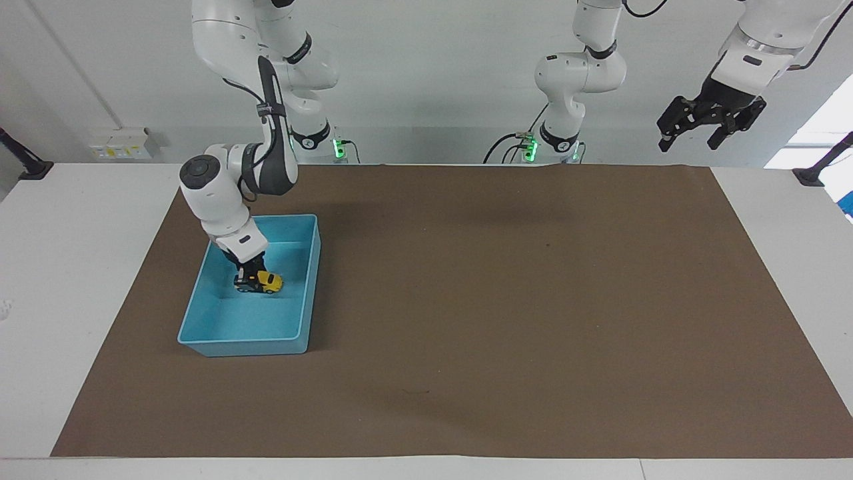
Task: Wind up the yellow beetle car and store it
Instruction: 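Lower the car onto the box floor and open the right gripper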
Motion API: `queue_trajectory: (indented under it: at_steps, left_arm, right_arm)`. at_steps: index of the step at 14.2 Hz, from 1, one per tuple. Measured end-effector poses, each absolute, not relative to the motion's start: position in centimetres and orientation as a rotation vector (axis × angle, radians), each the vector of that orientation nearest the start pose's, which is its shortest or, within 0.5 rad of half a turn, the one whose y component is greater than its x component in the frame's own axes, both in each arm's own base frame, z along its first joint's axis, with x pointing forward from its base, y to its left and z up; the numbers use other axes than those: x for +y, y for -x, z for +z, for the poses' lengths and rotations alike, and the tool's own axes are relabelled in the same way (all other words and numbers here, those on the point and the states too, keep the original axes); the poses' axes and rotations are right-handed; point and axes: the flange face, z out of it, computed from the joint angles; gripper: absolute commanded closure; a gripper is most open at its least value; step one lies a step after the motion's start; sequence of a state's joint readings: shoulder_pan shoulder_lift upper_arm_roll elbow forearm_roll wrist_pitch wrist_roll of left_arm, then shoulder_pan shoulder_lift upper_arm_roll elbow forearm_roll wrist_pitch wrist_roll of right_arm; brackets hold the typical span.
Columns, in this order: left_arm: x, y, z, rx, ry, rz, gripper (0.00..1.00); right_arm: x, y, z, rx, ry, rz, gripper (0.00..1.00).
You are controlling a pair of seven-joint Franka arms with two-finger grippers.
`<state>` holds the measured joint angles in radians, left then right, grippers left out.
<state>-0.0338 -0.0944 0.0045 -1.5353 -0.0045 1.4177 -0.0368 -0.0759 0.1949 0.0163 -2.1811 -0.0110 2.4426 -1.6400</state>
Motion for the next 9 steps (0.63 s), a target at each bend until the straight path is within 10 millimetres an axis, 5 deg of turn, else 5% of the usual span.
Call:
queue_trajectory:
  at_steps: [4,5,6,7,9]
  left_arm:
    - [-1.53,-50.77,67.79,-0.011,3.145,0.037,0.0]
    - [-1.53,-50.77,67.79,-0.011,3.145,0.037,0.0]
    - [-1.53,-50.77,67.79,-0.011,3.145,0.037,0.0]
    - [-1.53,-50.77,67.79,-0.011,3.145,0.037,0.0]
    - [-1.53,-50.77,67.79,-0.011,3.145,0.037,0.0]
  right_arm:
    - [-3.17,-56.2,30.72,2.206,-2.159,0.065,0.96]
    - [-3.06,-56.21,30.72,2.208,-2.157,0.065,0.65]
    - [-2.99,-56.21,30.72,2.209,-2.156,0.066,0.22]
    - [-2.95,-56.22,30.73,2.21,-2.155,0.066,0.0]
    - [-2.91,-56.35,30.88,2.209,-2.152,0.07,0.0]
